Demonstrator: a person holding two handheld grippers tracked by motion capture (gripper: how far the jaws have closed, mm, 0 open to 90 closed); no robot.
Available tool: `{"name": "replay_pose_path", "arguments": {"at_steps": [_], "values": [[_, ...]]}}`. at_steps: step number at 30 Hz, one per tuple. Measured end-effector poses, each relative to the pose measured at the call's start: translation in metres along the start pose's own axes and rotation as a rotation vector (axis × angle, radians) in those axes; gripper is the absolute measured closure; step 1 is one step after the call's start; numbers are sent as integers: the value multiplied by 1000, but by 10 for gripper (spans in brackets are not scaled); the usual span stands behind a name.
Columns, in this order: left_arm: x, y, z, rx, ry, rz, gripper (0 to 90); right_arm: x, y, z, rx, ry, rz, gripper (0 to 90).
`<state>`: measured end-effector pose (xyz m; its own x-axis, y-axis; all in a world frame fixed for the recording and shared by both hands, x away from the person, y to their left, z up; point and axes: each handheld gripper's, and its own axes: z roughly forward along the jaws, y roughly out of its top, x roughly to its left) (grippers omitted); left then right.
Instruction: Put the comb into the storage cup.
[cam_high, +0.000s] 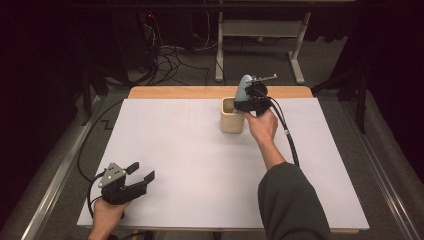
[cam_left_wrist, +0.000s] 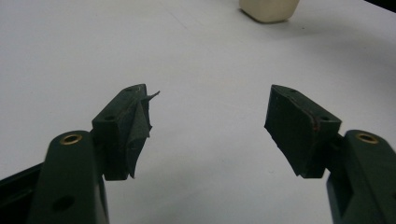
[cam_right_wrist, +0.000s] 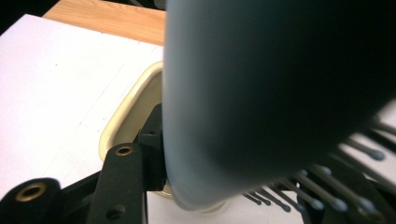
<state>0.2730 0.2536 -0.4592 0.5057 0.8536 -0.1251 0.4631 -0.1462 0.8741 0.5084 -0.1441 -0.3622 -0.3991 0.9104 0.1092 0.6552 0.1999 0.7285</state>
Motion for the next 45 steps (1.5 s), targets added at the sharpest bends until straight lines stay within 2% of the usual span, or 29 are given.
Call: {"name": "replay_pose_path", "arguments": {"at_steps": [11, 14, 20, 28, 31, 38, 45], "values": [[0, 0, 0, 1, 1, -2, 315, -7, -2, -5, 2, 2, 25, 467], [0, 0, 0, 1, 1, -8, 315, -8, -4, -8, -5, 4, 14, 453], [-1, 0, 1, 0, 2, -6, 315, -13, -7, -14, -18, 9, 22, 421], [-1, 0, 1, 0, 3, -13, 316, -13, -10, -18, -46, 14, -3, 385], [0, 0, 2, 1, 2, -14, 316, -14, -10, -19, -54, 30, 1, 377], [0, 0, 1, 2, 3, -16, 316, -14, -13, -22, -69, 24, -9, 360], [0, 0, 1, 1, 3, -14, 316, -16, -16, -27, -89, 28, 1, 338]]}}
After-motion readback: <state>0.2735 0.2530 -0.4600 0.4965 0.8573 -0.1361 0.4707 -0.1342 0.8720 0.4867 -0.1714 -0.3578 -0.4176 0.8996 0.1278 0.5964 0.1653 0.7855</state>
